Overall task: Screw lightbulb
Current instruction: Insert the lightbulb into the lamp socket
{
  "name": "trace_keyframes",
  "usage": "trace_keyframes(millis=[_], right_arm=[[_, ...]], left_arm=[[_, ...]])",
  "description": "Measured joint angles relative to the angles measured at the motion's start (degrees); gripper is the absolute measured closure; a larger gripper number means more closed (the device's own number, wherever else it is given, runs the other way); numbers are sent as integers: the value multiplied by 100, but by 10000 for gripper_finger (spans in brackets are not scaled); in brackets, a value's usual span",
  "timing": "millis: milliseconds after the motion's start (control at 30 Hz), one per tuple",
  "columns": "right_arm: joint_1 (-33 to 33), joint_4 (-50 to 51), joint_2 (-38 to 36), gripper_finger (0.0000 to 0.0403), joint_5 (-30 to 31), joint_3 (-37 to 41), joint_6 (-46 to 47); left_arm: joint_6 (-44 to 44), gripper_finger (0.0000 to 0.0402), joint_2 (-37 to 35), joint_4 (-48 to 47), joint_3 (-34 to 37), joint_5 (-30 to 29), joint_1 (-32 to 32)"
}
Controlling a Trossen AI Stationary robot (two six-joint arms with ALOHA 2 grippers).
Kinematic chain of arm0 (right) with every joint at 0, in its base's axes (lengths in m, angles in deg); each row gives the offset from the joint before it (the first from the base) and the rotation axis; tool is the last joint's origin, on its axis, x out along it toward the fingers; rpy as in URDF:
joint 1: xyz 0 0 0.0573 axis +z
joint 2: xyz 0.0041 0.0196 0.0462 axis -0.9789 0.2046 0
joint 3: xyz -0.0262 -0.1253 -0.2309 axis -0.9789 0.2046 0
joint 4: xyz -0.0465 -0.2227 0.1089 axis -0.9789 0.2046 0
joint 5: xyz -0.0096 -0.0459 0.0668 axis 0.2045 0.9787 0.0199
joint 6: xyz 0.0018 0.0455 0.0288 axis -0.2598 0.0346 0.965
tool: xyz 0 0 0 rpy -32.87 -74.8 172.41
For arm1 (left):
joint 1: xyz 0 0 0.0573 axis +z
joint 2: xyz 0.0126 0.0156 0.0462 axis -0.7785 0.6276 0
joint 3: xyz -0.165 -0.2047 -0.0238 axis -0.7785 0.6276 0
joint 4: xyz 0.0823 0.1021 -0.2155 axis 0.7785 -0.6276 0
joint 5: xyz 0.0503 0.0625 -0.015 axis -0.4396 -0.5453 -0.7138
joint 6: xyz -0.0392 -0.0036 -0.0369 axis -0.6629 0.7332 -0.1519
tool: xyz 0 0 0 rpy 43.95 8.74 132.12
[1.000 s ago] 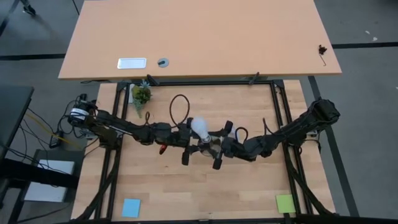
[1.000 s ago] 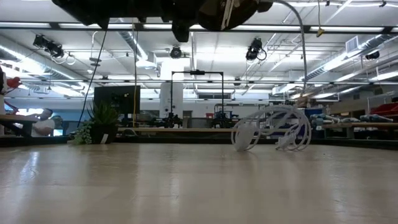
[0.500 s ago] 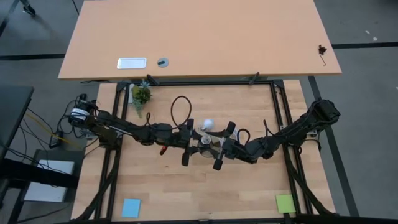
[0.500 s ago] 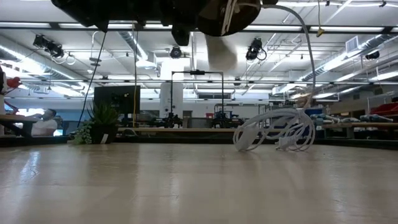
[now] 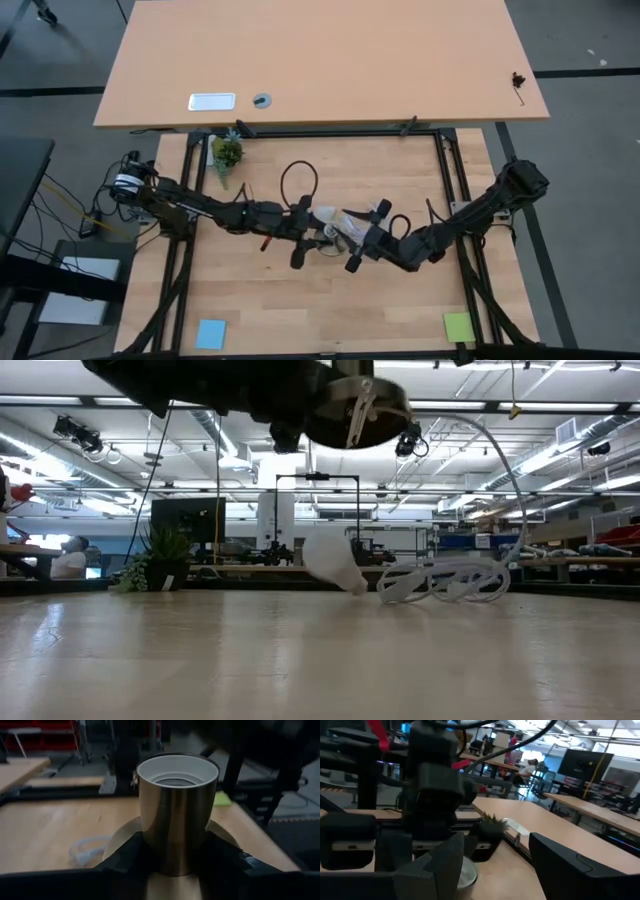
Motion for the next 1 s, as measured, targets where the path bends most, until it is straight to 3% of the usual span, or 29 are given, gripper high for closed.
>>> trace_keyframes(millis=[333,633,900,1000], right_arm=[[75,1357,-300,192,4,-5,1203],[-303,2780,-302,210,-1392,-5,2908],[-926,2997,-302,217,-2929,-5,2872],[-1167,3180,-302,221,-3179,-5,2763]], left_arm=[[-281,241,2,-197,345,-95,-153],[-608,241,482,239,845,-466,-596],[-690,241,1380,916,850,-672,-695],[-695,241,1723,1188,852,-670,-694]])
